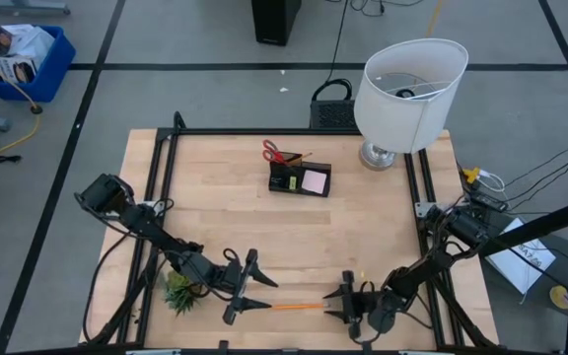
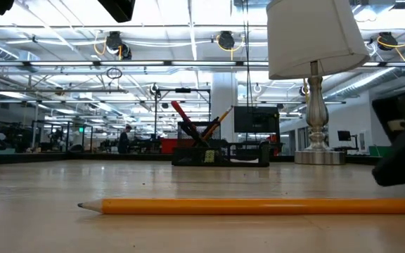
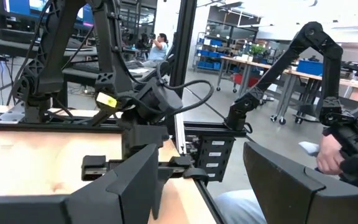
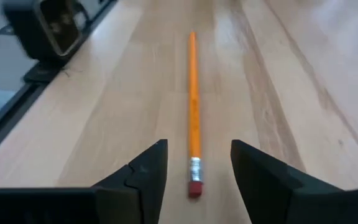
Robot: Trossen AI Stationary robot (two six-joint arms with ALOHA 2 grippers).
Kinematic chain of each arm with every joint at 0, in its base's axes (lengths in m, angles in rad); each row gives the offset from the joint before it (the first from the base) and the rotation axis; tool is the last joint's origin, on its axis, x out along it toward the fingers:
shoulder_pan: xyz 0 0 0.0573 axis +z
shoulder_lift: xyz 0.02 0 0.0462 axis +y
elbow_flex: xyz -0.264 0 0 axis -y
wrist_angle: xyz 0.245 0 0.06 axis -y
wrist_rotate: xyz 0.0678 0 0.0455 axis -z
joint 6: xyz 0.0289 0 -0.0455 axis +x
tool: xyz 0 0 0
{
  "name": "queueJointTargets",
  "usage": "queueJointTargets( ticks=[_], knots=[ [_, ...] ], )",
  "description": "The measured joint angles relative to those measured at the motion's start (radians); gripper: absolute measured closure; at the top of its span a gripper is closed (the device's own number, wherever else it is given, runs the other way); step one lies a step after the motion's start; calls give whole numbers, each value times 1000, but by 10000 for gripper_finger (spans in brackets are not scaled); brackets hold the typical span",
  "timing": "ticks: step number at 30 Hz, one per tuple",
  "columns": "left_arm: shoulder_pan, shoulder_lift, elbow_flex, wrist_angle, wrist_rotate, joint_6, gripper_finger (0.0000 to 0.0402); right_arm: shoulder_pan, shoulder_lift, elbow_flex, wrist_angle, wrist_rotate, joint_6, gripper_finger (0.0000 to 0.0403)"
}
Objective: Pick and place office supplies into organizer
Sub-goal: Put the yellow pencil into the desk organizer
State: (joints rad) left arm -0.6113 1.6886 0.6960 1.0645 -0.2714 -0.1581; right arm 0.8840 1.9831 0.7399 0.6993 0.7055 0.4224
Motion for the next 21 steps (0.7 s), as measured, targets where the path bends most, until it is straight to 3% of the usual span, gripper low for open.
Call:
queueJointTargets(
  ticks=[21],
  knots=[
    [1, 0, 0, -2, 0, 2, 158, -1, -2, 0, -86, -26, 93, 277]
  ],
)
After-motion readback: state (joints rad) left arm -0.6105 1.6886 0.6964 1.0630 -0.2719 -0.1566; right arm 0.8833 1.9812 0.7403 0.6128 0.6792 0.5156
